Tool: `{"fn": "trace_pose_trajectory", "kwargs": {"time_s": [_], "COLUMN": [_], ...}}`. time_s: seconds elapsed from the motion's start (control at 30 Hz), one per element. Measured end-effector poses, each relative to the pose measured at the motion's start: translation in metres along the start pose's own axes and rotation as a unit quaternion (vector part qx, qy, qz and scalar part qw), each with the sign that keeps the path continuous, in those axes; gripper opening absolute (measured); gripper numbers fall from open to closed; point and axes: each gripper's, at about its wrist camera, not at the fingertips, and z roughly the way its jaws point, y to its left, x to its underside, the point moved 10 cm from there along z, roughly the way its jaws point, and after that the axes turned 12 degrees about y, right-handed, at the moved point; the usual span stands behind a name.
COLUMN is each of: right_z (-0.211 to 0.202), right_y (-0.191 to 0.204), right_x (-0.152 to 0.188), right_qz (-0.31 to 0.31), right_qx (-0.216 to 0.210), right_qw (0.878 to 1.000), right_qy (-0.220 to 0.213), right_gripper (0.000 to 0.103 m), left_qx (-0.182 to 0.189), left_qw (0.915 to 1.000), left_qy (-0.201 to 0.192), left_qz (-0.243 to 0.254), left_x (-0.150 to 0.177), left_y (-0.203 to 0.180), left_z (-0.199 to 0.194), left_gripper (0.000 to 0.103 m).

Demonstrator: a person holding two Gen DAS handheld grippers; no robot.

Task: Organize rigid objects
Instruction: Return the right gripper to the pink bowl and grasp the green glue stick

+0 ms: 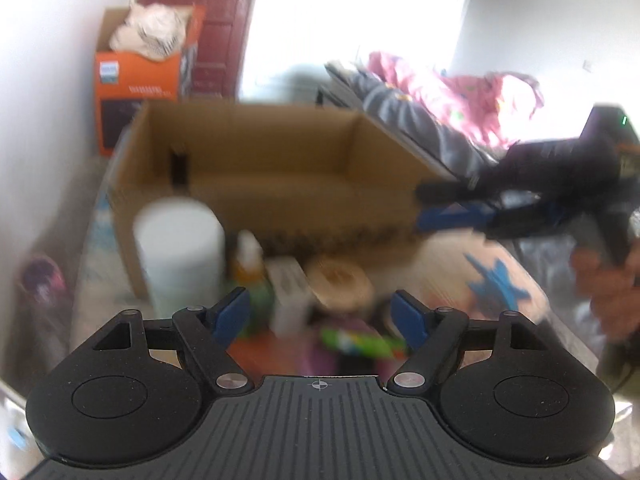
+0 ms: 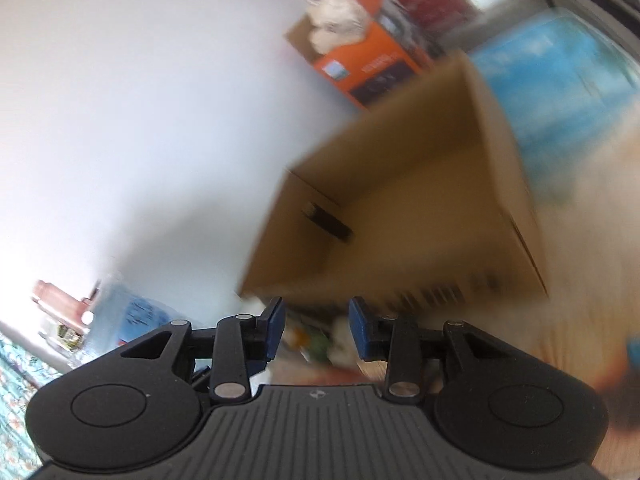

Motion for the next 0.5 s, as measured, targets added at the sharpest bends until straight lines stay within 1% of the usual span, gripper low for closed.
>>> {"fn": "trace_pose_trajectory", "kwargs": {"time_s": [0.07,0.17,0.3,0.37,0.43,0.5], "right_z": [0.013,0.021,0.028,0.031,0.03,0.029], "right_y": [-0.019,-0.029,-0.031,-0.033,-0.033,-0.028], "right_x": [0.022,0.042,0.051,0.053,0.059,0.062], "right_qz": [0.021,0.033,0.042,0.04,0.039,0.033], "right_qx": [0.01,0.024,0.014,0.015,0.008,-0.01], "right_qw": [1.0,0.999,0.999,0.999,0.999,0.999], "right_qy": [0.008,0.005,0.008,0.013,0.018,0.025], "right_gripper": [0.038,0.038,0.037,0.037,0.033,0.029], "left_qx": [-0.003,-0.011,-0.04,-0.054,-0.06,-0.054], "left_qw": [1.0,0.9993,0.9954,0.9932,0.9923,0.9929], "left_qy": [0.006,0.011,0.022,0.027,0.033,0.035], "left_qz": [0.006,0.034,0.084,0.1,0.104,0.1], "left_x": [0.016,0.025,0.038,0.046,0.048,0.048], "left_y": [-0.014,-0.03,-0.049,-0.053,-0.053,-0.053], "left_z": [0.003,0.01,0.023,0.031,0.036,0.036], "left_gripper": [0.077,0.076,0.072,0.065,0.057,0.055]}}
